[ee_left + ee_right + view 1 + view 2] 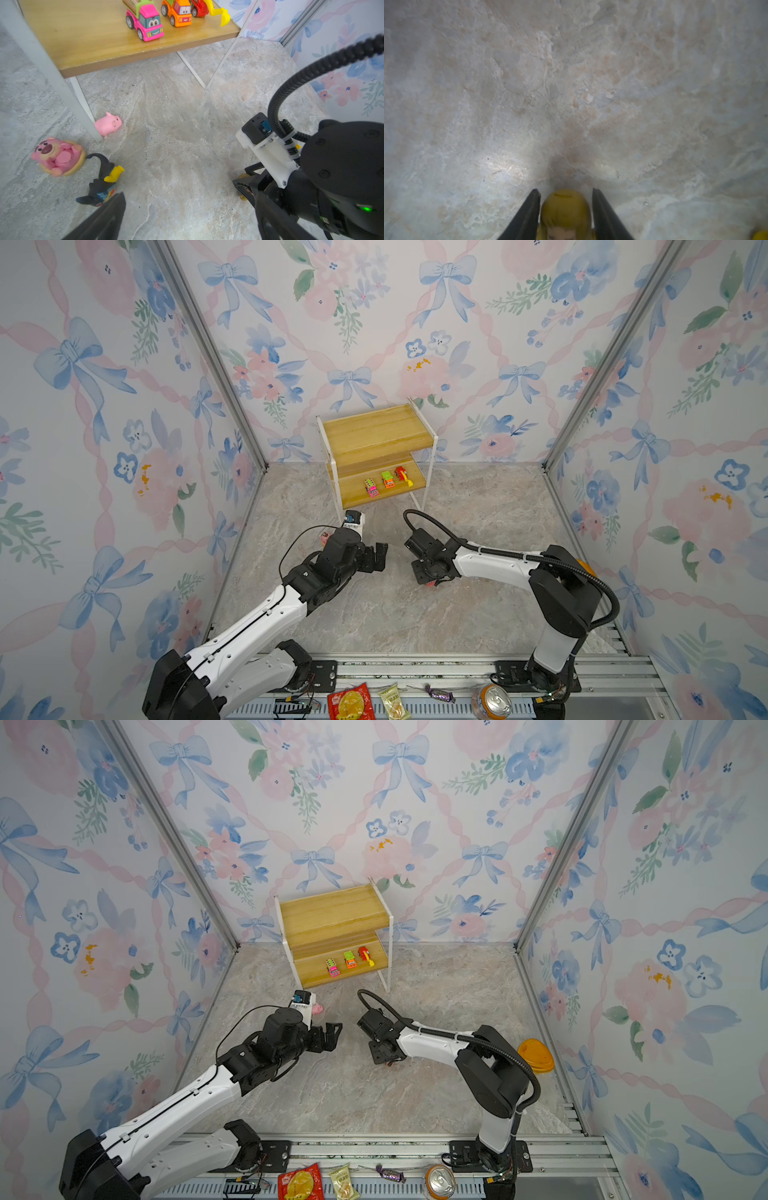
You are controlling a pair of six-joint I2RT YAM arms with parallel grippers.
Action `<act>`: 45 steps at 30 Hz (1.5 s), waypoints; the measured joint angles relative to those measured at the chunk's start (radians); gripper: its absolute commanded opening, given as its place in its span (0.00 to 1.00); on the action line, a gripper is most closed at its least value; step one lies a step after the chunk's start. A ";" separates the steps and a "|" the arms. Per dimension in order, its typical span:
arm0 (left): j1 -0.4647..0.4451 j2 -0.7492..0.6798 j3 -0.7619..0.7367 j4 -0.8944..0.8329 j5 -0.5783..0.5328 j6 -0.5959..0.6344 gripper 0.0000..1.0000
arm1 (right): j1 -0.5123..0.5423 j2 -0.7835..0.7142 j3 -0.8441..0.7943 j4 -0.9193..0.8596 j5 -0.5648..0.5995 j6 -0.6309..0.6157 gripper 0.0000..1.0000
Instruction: Place and organize the plastic toys onto the shelf
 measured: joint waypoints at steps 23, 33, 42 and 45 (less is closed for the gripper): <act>0.027 -0.006 0.000 -0.005 0.000 0.011 0.98 | 0.014 0.021 0.008 -0.048 0.044 -0.046 0.49; 0.031 -0.001 0.000 -0.005 0.003 0.011 0.98 | -0.091 -0.079 -0.107 0.080 -0.110 -0.090 0.49; 0.031 0.024 0.010 -0.005 0.004 0.011 0.98 | -0.114 -0.080 -0.112 0.142 -0.209 -0.157 0.48; 0.031 0.030 0.013 -0.005 0.004 0.011 0.98 | -0.122 -0.080 -0.121 0.156 -0.226 -0.160 0.48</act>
